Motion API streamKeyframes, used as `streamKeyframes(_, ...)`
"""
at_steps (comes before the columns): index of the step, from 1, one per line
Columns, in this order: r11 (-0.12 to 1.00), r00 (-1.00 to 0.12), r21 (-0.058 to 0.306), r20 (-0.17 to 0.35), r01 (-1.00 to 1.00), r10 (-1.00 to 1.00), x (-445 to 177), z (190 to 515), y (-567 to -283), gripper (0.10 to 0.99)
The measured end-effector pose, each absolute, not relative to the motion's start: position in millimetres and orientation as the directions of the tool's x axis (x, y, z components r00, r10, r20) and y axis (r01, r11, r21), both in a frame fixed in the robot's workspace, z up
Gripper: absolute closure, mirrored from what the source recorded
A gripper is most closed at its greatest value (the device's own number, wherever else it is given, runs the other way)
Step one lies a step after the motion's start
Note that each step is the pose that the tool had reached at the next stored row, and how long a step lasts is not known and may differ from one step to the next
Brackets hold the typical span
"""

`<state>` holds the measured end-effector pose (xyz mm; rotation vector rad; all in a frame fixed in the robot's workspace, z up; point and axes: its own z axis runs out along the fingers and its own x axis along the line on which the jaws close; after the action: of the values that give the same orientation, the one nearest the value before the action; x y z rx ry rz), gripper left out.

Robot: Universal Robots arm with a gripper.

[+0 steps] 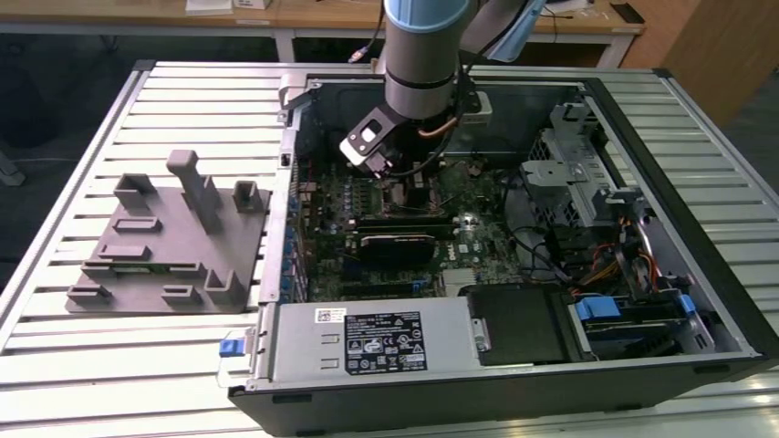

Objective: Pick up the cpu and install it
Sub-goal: 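Place the cpu into insertion slot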

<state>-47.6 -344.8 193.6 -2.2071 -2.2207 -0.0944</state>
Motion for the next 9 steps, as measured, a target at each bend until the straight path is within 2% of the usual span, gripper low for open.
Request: streamKeyframes(9, 0.000, -0.002, 0.036, 0.049, 0.999, 0.999, -47.7, 192.7, -344.8, 0.553)
